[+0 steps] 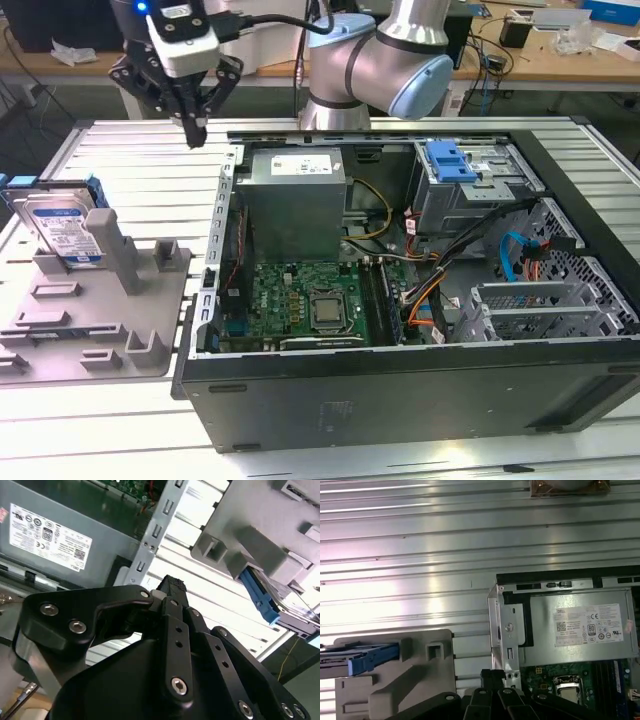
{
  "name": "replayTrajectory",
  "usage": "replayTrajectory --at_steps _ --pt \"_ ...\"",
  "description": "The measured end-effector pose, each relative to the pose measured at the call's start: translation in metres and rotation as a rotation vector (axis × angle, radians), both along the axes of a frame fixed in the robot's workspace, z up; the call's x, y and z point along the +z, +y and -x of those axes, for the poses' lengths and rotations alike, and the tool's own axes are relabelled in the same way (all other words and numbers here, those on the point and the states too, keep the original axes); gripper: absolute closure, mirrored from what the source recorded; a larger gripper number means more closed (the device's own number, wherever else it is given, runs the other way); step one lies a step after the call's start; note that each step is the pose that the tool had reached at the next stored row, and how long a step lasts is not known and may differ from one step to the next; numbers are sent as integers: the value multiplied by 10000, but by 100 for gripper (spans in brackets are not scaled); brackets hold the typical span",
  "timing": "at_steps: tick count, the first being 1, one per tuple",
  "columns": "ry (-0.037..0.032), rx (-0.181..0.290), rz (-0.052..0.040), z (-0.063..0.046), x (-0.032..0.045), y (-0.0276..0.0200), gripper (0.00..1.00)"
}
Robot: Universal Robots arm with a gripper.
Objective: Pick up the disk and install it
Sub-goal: 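Reach for the disk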
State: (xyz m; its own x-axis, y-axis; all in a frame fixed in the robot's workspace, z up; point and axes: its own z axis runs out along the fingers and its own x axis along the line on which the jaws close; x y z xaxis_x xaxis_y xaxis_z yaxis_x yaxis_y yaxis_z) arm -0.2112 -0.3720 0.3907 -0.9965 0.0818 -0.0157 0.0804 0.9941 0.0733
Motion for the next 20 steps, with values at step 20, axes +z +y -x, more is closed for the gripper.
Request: replayTrajectory --at_steps 20 --pt "3 0 0 1097 -20 99 89"
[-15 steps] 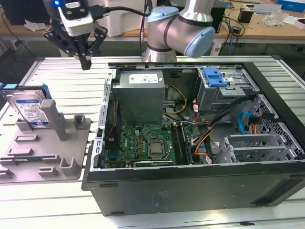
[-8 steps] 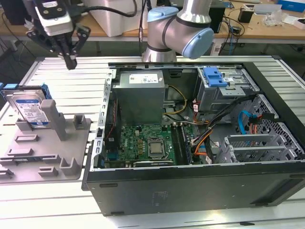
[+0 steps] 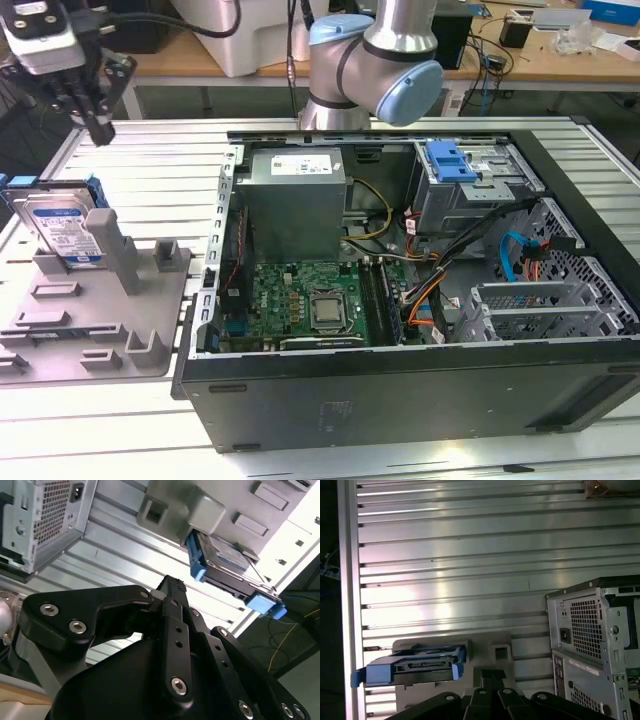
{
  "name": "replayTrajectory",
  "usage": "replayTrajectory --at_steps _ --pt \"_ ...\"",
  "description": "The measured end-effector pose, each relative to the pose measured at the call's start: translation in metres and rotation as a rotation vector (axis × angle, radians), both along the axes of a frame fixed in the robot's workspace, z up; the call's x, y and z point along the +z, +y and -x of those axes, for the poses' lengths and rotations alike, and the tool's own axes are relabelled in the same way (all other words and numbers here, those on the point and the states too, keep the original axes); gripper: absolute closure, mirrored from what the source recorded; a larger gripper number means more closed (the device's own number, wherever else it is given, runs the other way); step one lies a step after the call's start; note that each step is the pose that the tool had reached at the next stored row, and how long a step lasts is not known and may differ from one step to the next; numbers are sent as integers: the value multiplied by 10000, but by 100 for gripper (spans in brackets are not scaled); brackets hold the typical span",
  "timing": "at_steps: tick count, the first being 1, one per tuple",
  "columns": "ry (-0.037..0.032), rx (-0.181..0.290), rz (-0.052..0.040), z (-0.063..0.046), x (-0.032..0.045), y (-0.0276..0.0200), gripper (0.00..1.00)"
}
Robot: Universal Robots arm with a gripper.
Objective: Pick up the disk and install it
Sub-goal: 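Reach for the disk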
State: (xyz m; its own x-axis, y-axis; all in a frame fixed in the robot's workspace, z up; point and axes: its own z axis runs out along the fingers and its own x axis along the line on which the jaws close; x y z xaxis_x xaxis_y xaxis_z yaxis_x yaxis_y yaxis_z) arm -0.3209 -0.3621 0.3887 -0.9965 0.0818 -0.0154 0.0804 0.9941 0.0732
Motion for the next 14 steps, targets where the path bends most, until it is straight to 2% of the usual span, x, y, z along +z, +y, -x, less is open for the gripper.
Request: replayTrajectory --at_steps 6,8,14 --pt "4 0 0 294 -3 11 89" --pt "13 -2 0 442 -3 17 89" --pt "32 -1 1 682 -3 26 89"
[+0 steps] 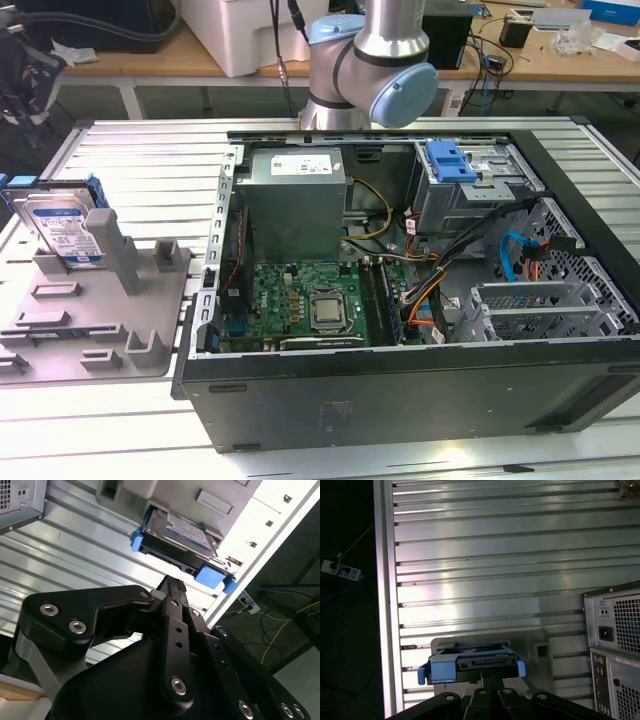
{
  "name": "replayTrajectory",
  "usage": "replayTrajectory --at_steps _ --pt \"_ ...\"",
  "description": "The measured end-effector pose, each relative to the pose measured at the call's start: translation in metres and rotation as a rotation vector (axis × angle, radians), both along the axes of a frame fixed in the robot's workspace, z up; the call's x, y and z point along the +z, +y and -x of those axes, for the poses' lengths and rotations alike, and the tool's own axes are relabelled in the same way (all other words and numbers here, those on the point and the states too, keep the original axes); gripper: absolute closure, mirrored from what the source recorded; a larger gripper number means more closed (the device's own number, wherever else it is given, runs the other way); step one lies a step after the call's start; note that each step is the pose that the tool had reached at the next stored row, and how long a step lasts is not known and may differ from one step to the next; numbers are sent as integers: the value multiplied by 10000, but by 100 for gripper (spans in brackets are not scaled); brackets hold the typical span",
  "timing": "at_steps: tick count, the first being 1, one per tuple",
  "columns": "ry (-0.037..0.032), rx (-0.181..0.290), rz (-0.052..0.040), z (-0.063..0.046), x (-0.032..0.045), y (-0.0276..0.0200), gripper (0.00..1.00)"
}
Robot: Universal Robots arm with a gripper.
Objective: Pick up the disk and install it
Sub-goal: 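Reach for the disk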
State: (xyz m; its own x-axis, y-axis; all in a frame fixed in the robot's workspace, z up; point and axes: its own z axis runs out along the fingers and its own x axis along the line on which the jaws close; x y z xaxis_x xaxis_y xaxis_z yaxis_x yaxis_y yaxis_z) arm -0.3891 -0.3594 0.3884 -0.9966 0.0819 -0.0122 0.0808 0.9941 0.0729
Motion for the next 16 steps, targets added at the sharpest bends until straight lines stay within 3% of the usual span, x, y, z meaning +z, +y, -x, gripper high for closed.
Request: replayTrajectory --at_steps 5,16 --pt "1 -3 -1 225 -3 16 89" --pt "1 -3 -1 240 -3 16 89"
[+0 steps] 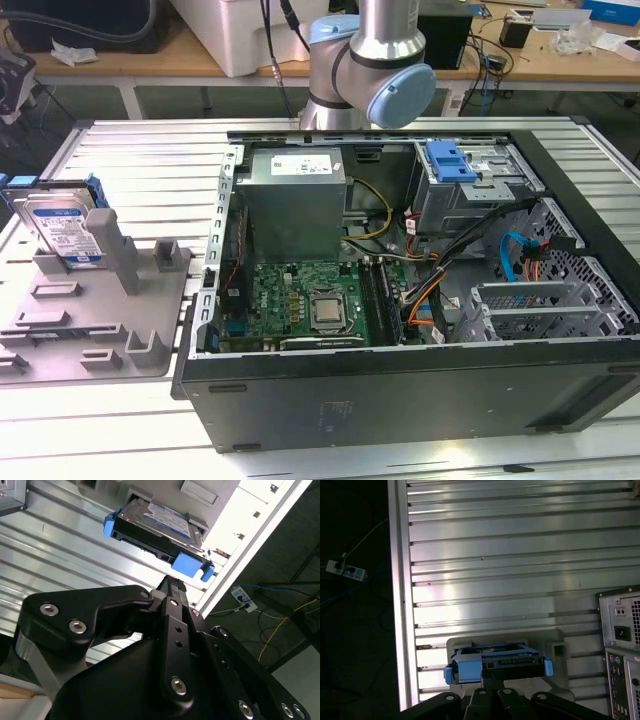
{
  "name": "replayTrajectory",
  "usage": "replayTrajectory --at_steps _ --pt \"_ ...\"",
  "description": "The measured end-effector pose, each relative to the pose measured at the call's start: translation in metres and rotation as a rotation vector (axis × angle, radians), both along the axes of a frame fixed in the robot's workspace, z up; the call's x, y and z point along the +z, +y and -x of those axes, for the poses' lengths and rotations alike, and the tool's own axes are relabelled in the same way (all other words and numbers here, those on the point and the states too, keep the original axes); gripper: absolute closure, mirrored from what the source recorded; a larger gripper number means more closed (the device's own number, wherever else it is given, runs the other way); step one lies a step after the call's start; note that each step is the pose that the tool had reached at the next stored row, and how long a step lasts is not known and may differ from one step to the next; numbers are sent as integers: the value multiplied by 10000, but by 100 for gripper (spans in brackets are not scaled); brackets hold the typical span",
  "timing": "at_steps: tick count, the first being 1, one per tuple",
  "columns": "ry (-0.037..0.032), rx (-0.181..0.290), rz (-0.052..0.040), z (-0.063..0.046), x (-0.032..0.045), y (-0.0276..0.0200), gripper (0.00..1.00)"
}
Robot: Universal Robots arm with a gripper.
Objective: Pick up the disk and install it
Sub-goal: 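Reach for the disk, then pick up the disk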
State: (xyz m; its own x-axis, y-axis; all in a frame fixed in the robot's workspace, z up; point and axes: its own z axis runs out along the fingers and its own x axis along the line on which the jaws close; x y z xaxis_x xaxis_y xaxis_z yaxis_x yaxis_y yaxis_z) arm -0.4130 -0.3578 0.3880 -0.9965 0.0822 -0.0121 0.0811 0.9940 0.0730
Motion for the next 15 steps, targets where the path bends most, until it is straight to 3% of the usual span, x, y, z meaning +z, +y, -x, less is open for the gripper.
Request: replayTrajectory --at_steps 15 --pt "1 0 0 19 0 0 89"
